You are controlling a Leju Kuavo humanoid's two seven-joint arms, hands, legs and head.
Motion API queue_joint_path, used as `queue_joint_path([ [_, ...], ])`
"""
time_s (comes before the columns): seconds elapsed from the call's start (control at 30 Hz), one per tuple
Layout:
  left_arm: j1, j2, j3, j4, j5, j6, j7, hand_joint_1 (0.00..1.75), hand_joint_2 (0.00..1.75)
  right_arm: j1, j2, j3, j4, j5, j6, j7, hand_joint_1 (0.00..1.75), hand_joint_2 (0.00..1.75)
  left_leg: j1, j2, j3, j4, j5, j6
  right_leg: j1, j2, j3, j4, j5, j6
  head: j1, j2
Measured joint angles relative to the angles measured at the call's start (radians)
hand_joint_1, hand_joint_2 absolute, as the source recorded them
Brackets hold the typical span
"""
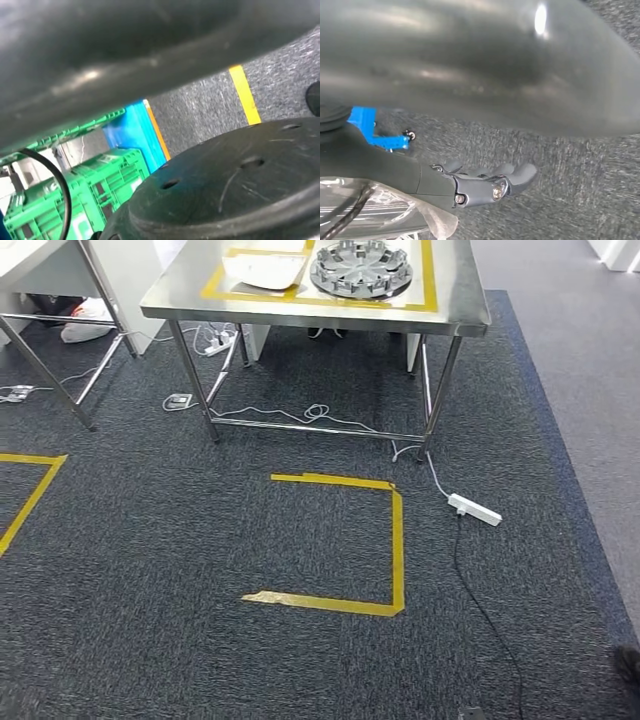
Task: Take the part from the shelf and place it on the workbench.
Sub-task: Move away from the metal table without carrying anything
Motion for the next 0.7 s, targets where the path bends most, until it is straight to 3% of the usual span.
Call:
queue_joint_path([
  [0.07,0.002,0.001,0.0,0.0,-0.003,-0.002,0.0,0.0,0.0,0.0,0.001,0.0,0.0,0.001,0.0,0.0,0.0,0.0,0.003,-0.013,-0.005,0.002,0.004,-0.012,0.0,-0.022,-0.001,0.0,0.007,-0.017,0.0,0.0],
  [0.13,0.004,0.002,0.0,0.0,-0.006,-0.004,-0.001,0.0,0.0,0.001,0.001,0.0,0.0,0.003,-0.002,0.001,0.0,0.0,0.004,0.008,-0.027,0.046,-0.03,-0.023,-0.002,-0.046,0.001,-0.003,0.015,-0.031,-0.006,0.0],
  [0.23,0.003,0.002,0.0,0.0,-0.008,-0.005,-0.001,0.0,0.0,0.007,0.001,0.0,0.0,0.003,-0.006,0.002,0.0,0.0,0.008,0.057,-0.104,0.238,-0.139,-0.036,0.001,-0.084,-0.003,-0.001,0.019,-0.038,-0.015,0.0],
  [0.27,0.004,0.002,0.0,0.0,-0.008,-0.005,-0.001,0.0,0.0,0.009,0.001,-0.001,0.0,0.003,-0.007,0.002,0.0,0.0,0.009,0.062,-0.12,0.286,-0.156,-0.038,0.003,-0.097,-0.005,0.0,0.019,-0.038,-0.015,0.0],
  [0.3,0.004,0.002,0.0,0.0,-0.008,-0.004,-0.001,0.0,0.0,0.01,0.001,-0.001,0.0,0.003,-0.008,0.003,0.0,0.0,0.01,0.066,-0.118,0.297,-0.152,-0.038,0.004,-0.11,-0.006,0.001,0.019,-0.038,-0.015,0.0],
  [0.37,0.005,0.002,0.0,0.0,-0.008,-0.003,-0.001,0.0,0.0,0.009,0.002,-0.002,0.0,0.003,-0.008,0.003,0.0,0.0,0.01,0.079,-0.06,0.2,-0.097,-0.032,0.005,-0.133,-0.004,0.001,0.017,-0.036,-0.016,0.0],
  [0.43,0.002,0.002,0.0,0.0,-0.009,-0.002,-0.001,0.0,0.0,0.007,0.002,-0.002,0.0,0.005,-0.008,0.003,0.0,0.0,0.002,0.122,0.014,0.06,-0.052,-0.019,0.009,-0.152,-0.001,0.002,0.014,-0.031,-0.016,0.0],
  [0.5,0.0,0.002,0.0,0.0,-0.009,-0.001,-0.001,0.0,0.0,0.005,0.002,-0.002,0.0,0.01,-0.008,0.004,0.0,0.0,-0.007,0.144,0.038,0.003,-0.046,-0.007,0.014,-0.171,0.0,0.003,0.011,-0.021,-0.017,0.0],
  [0.57,0.002,0.001,0.0,0.0,-0.01,-0.001,-0.001,0.0,0.0,0.001,0.002,-0.002,0.0,0.018,-0.008,0.007,0.0,0.0,-0.005,0.125,0.035,-0.004,-0.042,0.003,0.014,-0.186,0.001,0.001,0.008,-0.01,-0.018,0.0],
  [0.63,0.004,0.002,0.0,0.0,-0.01,-0.001,-0.001,0.0,0.0,-0.002,0.002,-0.002,-0.001,0.024,-0.009,0.008,0.0,0.0,0.0,0.105,0.035,-0.013,-0.034,0.016,0.012,-0.15,-0.012,0.032,-0.019,0.0,-0.014,0.0],
  [0.7,0.001,0.0,0.0,0.0,-0.011,-0.001,0.0,0.0,0.0,-0.001,0.001,-0.002,-0.001,0.026,-0.01,0.009,0.0,0.0,0.001,0.083,0.031,-0.017,-0.028,0.025,0.01,-0.088,-0.064,0.146,-0.083,0.004,-0.01,0.0],
])
